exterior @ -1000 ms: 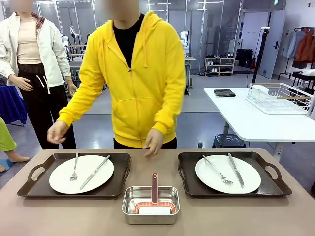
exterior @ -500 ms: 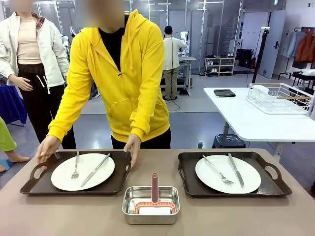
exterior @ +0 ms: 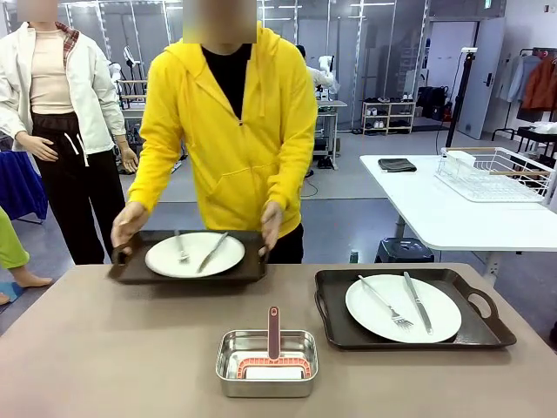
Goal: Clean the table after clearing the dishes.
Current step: When the left (or right) Handle tray is removed, use the left hand (or right hand) to clean the left (or right) side of the table with the Lint Roller.
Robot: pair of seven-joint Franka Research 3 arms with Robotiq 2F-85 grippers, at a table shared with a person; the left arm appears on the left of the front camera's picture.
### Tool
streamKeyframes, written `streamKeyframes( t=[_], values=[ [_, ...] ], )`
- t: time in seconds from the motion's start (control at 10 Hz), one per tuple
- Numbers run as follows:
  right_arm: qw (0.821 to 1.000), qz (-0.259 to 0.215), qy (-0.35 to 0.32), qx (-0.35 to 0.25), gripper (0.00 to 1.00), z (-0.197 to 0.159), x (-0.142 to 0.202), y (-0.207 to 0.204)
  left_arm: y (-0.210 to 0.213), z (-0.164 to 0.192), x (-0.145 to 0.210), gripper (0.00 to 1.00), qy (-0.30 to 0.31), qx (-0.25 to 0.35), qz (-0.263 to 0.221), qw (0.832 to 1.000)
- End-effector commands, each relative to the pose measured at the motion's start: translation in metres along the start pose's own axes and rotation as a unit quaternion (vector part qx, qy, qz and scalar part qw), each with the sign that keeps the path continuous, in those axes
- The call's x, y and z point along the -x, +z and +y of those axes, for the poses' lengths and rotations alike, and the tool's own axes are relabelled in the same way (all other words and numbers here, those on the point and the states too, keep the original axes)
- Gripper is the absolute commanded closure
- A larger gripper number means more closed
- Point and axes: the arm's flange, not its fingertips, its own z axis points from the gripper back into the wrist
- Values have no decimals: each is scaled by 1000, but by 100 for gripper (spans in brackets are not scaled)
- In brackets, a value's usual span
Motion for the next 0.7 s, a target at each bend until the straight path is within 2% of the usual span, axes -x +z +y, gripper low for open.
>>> streamKeyframes(
  t=[0.0, 0.2, 0.4, 0.5, 0.6],
  values=[
    [1000, -2, 2, -6, 0, 1, 0, 2, 4, -1, 0, 0, -8, 2, -3, 1000],
    [1000, -2, 2, -6, 0, 1, 0, 2, 0, 0, 0, 0, 0, 0, 0, 1000],
    [1000, -2, 2, -6, 0, 1, 0, 2, -57, -73, -21, 0, -138, -20, 83, 987],
    [1000, -2, 2, -6, 0, 1, 0, 2, -94, -114, -29, 0, -190, -22, 117, 975],
    [1000, -2, 2, -6, 0, 1, 0, 2, -138, -153, -32, 0, -242, -48, 168, 954]
  ],
)
